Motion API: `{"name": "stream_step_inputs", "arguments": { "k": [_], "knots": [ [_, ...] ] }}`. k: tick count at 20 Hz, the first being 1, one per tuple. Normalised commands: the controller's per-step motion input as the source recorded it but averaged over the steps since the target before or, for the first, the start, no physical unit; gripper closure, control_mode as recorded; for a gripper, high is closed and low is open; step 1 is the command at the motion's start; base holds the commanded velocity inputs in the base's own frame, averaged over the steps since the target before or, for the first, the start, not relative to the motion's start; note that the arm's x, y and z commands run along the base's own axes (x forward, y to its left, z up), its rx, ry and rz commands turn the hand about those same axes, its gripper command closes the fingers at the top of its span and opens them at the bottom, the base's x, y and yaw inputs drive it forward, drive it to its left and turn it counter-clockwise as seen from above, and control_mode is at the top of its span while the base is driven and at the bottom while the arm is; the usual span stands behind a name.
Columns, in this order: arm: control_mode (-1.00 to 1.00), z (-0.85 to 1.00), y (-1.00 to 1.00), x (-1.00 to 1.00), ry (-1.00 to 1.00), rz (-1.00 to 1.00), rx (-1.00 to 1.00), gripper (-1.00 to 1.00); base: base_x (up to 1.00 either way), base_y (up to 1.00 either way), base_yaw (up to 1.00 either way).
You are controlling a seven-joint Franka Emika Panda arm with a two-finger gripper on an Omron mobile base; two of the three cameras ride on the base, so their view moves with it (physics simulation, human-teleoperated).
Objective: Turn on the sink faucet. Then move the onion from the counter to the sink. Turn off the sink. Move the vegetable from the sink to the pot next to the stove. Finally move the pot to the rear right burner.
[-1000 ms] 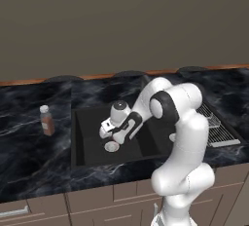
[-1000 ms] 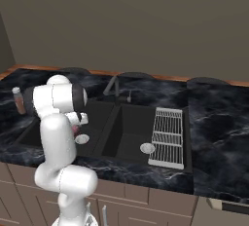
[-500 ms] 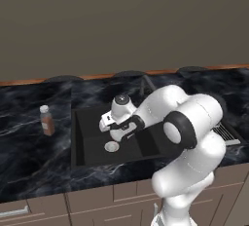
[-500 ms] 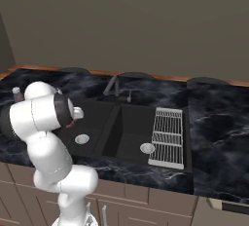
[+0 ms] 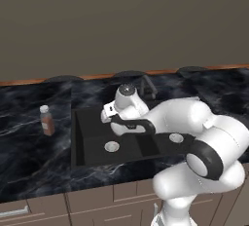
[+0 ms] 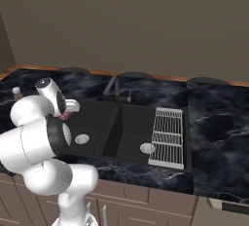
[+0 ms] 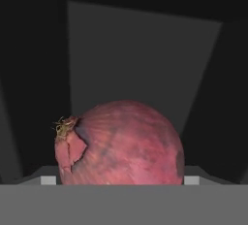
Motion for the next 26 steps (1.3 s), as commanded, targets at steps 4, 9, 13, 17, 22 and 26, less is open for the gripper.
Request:
{"name": "stream_step_inputs", "arguments": {
  "k": [4, 9, 13, 17, 22, 26],
  "knots": [
    [-1.0, 0.6, -0.03, -0.29, -0.05, -0.04, 0.03, 1.0, 0.0, 0.0, 0.0],
    [-1.0, 0.04, 0.0, -0.05, -0.01, -0.02, 0.0, 1.0, 0.0, 0.0, 0.0],
    [-1.0, 0.0, 0.0, 0.0, 0.0, 0.0, 0.0, 1.0, 0.0, 0.0, 0.0],
    [-1.0, 0.0, 0.0, -0.24, -0.06, -0.02, 0.0, 1.0, 0.0, 0.0, 0.0],
    [1.0, 0.0, 0.0, -0.16, -0.04, -0.06, 0.0, 1.0, -0.23, 0.0, -0.19],
    [1.0, 0.0, 0.0, 0.0, 0.0, 0.0, 0.0, 1.0, -0.21, 0.01, -0.43]
  ]
}}
